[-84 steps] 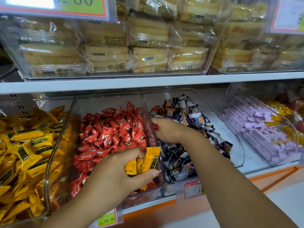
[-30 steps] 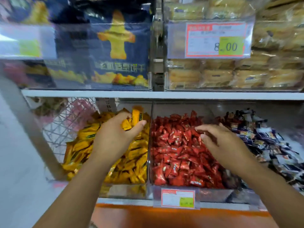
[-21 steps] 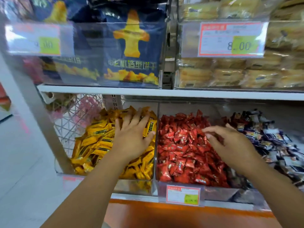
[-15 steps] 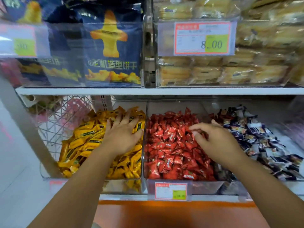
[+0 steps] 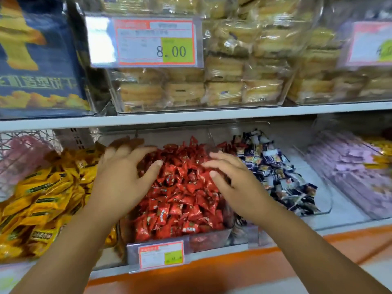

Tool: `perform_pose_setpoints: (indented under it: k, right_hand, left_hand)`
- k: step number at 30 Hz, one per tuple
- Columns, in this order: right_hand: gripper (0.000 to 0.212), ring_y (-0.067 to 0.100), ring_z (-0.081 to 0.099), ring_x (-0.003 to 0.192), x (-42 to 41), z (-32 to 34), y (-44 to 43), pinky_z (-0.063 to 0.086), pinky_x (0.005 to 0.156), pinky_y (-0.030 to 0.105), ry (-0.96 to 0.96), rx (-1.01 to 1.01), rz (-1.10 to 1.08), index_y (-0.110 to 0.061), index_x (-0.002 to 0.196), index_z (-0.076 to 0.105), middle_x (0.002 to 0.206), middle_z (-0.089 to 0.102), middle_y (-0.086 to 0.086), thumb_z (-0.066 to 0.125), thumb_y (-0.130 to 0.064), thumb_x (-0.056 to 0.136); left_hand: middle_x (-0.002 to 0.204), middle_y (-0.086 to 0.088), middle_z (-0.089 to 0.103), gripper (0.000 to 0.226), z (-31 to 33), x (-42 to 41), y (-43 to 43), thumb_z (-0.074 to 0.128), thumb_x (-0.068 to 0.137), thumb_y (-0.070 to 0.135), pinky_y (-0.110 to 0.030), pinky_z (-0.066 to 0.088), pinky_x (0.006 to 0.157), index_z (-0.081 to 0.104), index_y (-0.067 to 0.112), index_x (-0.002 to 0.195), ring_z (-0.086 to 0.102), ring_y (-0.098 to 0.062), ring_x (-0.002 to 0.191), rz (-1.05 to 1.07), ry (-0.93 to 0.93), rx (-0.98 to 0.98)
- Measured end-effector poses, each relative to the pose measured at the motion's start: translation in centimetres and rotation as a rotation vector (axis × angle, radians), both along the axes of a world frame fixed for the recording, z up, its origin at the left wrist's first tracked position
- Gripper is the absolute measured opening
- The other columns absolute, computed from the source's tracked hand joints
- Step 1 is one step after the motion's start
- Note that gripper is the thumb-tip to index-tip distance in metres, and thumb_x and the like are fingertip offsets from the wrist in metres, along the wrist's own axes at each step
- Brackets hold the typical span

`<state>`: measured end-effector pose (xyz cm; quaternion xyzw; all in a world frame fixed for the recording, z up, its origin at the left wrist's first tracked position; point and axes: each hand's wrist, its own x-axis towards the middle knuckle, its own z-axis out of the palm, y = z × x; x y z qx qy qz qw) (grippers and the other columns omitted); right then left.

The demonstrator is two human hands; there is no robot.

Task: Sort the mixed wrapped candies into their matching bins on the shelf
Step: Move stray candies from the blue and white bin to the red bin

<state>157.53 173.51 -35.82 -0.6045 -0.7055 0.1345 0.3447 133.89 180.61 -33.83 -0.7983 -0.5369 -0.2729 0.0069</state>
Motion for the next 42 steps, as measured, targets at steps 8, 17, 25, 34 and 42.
perform_pose_setpoints:
  k: [8,17,25,34,42]
  right_hand:
    - [0.027,0.007,0.056,0.112,7.7,0.5,-0.4,0.042,0.089,0.016,-0.031,-0.127,-0.204,-0.03,0.123,0.061,0.129,0.057,-0.009,0.05,-0.021,0.1]
    - [0.037,0.014,0.056,0.106,7.3,-0.5,7.0,0.043,0.086,0.023,-0.198,-0.315,-0.082,-0.024,0.132,0.057,0.138,0.053,0.007,0.059,-0.023,0.095]
    - [0.045,0.026,0.051,0.119,6.6,-2.4,9.6,0.043,0.096,0.029,-0.473,-0.414,0.029,-0.024,0.131,0.054,0.134,0.053,0.009,0.067,-0.03,0.088]
    - [0.019,0.005,0.055,0.108,8.4,0.1,6.6,0.04,0.085,0.021,0.048,-0.315,-0.01,-0.031,0.106,0.07,0.116,0.061,-0.014,0.068,-0.021,0.09]
    - [0.016,-0.001,0.063,0.07,8.8,2.6,4.3,0.04,0.055,0.009,0.0,-0.188,-0.175,-0.023,0.109,0.067,0.082,0.069,-0.009,0.061,-0.022,0.094]
  left_hand:
    - [0.086,0.02,0.06,0.05,-2.2,9.4,-4.8,0.028,0.078,0.08,-0.03,0.052,0.073,0.048,0.04,0.101,0.057,0.002,0.078,-0.381,0.002,-0.223]
    - [0.07,0.011,0.061,0.045,-3.9,10.8,-4.4,0.039,0.078,0.076,-0.022,0.035,0.048,0.037,0.032,0.082,0.056,-0.007,0.058,-0.399,-0.111,-0.358]
    - [0.076,0.017,0.063,0.046,-4.0,10.8,-4.4,0.038,0.075,0.079,-0.018,0.033,0.048,0.037,0.033,0.083,0.054,-0.005,0.055,-0.444,-0.17,-0.413]
    - [0.084,0.017,0.061,0.048,-3.8,10.3,-4.5,0.038,0.071,0.08,-0.018,0.039,0.053,0.039,0.035,0.088,0.052,-0.002,0.057,-0.485,-0.166,-0.461]
    - [0.086,0.018,0.059,0.054,-3.7,9.6,-5.0,0.032,0.066,0.084,-0.022,0.047,0.062,0.04,0.038,0.092,0.056,-0.001,0.075,-0.497,-0.114,-0.465]
